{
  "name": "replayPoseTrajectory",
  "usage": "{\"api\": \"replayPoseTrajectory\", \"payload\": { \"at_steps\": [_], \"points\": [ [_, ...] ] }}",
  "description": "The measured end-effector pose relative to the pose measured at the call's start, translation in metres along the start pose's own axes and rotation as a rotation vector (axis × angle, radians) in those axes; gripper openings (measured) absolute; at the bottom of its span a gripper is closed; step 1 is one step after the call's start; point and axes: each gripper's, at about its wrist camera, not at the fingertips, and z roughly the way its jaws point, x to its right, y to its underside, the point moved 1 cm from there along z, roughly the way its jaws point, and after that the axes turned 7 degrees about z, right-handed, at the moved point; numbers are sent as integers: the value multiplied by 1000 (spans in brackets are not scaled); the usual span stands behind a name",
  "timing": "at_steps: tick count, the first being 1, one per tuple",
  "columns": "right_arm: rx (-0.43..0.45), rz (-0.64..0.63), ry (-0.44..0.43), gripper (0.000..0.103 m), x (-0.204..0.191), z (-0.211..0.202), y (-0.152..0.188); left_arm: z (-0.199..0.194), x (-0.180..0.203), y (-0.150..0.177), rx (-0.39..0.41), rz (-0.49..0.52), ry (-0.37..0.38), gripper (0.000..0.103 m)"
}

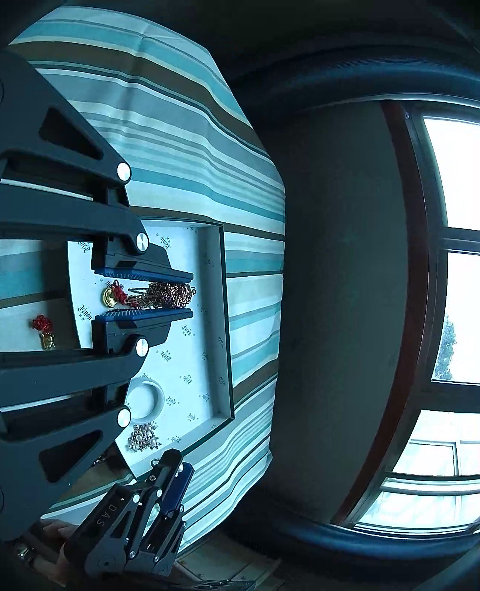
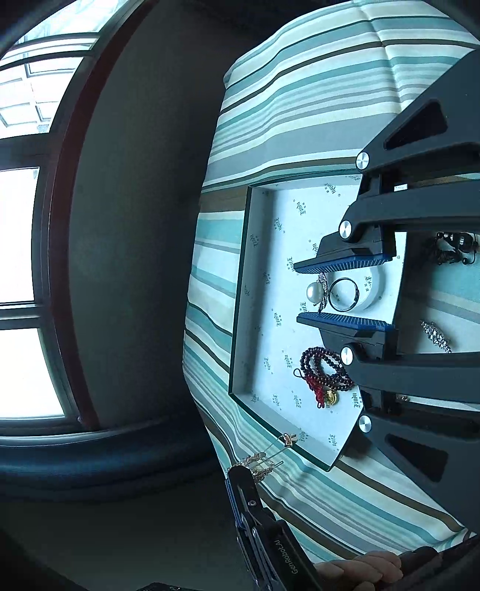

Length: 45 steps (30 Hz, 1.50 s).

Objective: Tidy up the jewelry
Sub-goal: 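Lift the chain and ring and carry both into the box, then open both tools to release the chain and ring in the box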

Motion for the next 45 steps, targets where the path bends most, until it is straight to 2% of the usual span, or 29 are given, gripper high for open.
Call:
{"api": "replayPoseTrajectory", "payload": {
  "at_steps": [8,13,21,26,31,32,33,34,35,36,37,45],
  "points": [
    [-18,-16,44,22,10,51,-22,50,-9,-23,-4,9,-29,13],
    [-70,-1,71,22,23,93,-25,90,-14,-28,-44,11,-41,13],
    [-177,30,106,22,48,147,-34,150,-25,-22,-152,-7,-74,13],
    [-245,42,113,22,54,169,-33,175,-34,-18,-229,-27,-89,13],
    [-299,85,83,23,62,178,-29,189,-44,-13,-286,-71,-48,13],
    [-304,95,74,23,63,179,-28,189,-45,-11,-289,-74,-52,13],
    [-310,103,69,31,64,179,-27,189,-47,-11,-289,-77,-54,13],
    [-314,110,66,47,65,180,-27,189,-47,-11,-290,-79,-53,16],
    [-309,114,67,52,66,180,-28,189,-48,-10,-293,-81,-48,20],
    [-298,115,69,56,66,178,-28,189,-48,-9,-296,-82,-46,31],
    [-288,111,72,56,66,176,-29,189,-48,-9,-294,-83,-46,41],
    [-210,130,53,56,68,139,-31,162,-45,-15,-249,-85,-58,64]
  ]
}}
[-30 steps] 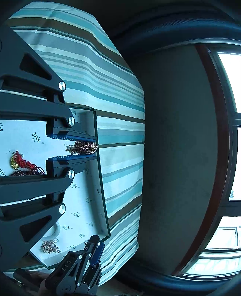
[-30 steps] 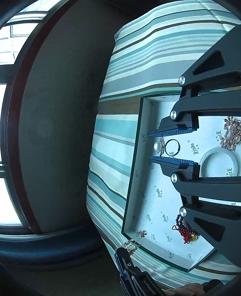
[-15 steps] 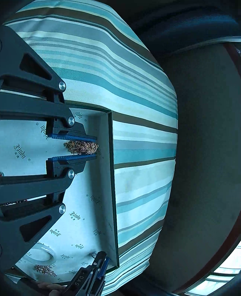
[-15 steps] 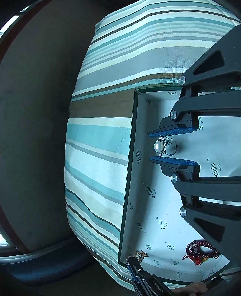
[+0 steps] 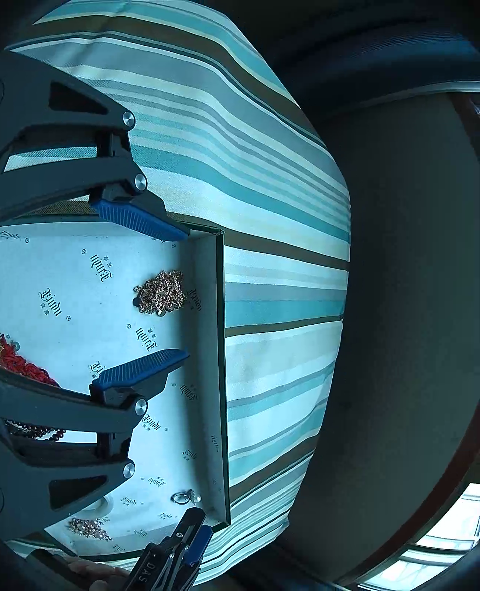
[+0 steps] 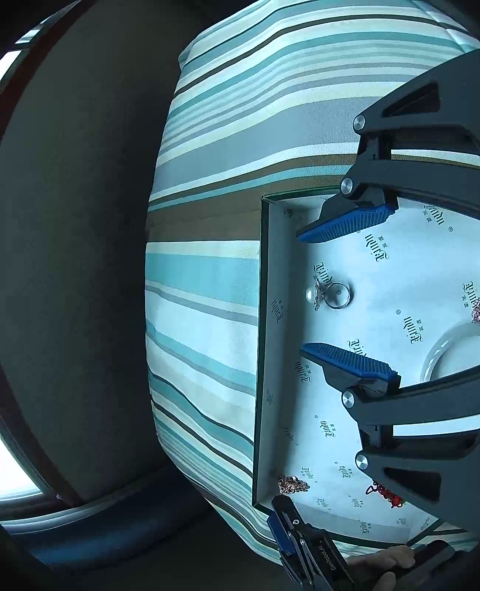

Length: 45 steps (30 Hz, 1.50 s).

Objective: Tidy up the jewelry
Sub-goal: 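Open both tools to release the chain and ring in the box, then withdraw both tools from the box toward the remaining jewelry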

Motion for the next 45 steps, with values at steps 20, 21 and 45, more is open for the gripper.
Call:
{"api": "replayPoseTrajectory", "payload": {
  "at_steps": [20,21,45],
  "points": [
    [104,-26,6,56,-20,-99,65,-110,33,71,116,39,1,67],
    [101,-29,4,56,-21,-102,69,-112,34,75,113,39,-1,67],
    [-75,-100,-50,41,-56,-84,169,-119,34,163,5,18,-24,67]
  ]
}}
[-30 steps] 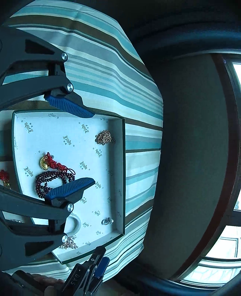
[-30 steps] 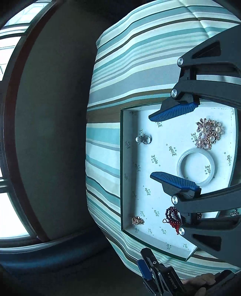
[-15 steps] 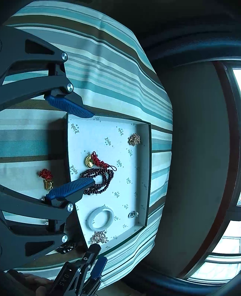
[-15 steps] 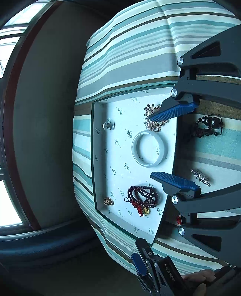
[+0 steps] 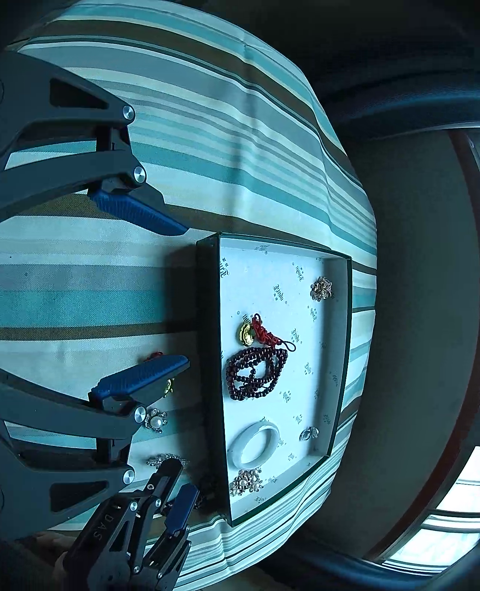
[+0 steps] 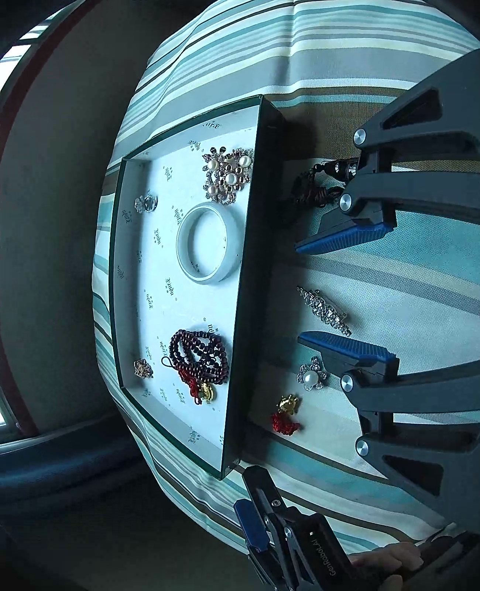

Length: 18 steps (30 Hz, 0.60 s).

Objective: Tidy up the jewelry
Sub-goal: 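Withdraw both tools from the box toward the remaining jewelry, then grasp the rhinestone bar brooch with the right tool while the left tool grasps the red-knotted gold charm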

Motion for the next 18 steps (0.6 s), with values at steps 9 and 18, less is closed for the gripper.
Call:
{"api": "replayPoseTrajectory", "payload": {
  "at_steps": [9,18],
  "points": [
    [-20,-36,10,31,-6,8,5,8,7,4,-25,10,15,67],
    [-17,-55,26,15,0,7,8,12,14,3,-36,21,31,66]
  ]
}}
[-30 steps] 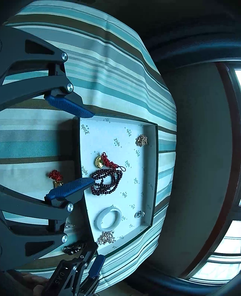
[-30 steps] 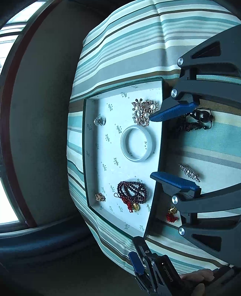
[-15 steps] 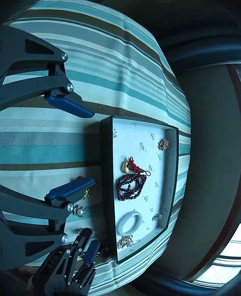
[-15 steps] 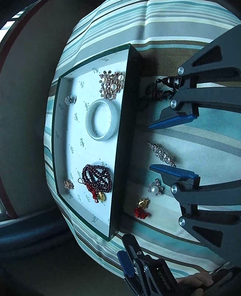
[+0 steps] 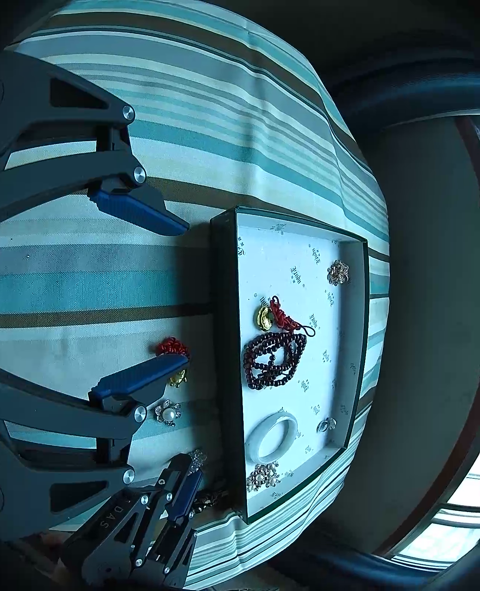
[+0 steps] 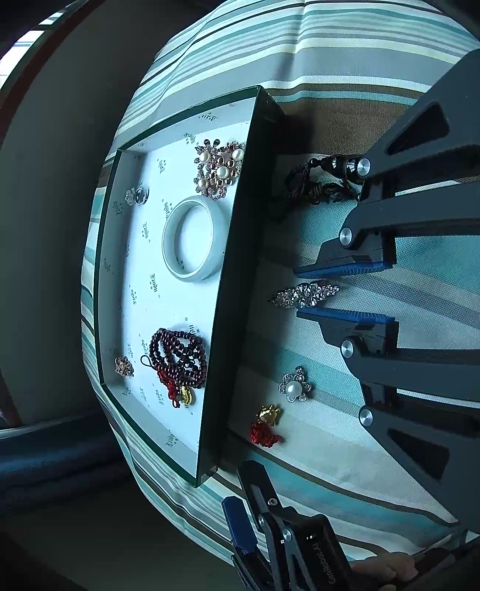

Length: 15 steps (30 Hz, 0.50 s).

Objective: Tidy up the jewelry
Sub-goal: 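Grasp the rhinestone bar brooch with the right tool while the left tool grasps the red-knotted gold charm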

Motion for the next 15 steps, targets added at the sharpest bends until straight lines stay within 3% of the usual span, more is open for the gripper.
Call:
{"api": "replayPoseTrajectory", "payload": {
  "at_steps": [15],
  "points": [
    [6,6,-16,15,5,-2,0,15,21,-9,-24,39,48,64]
  ]
}}
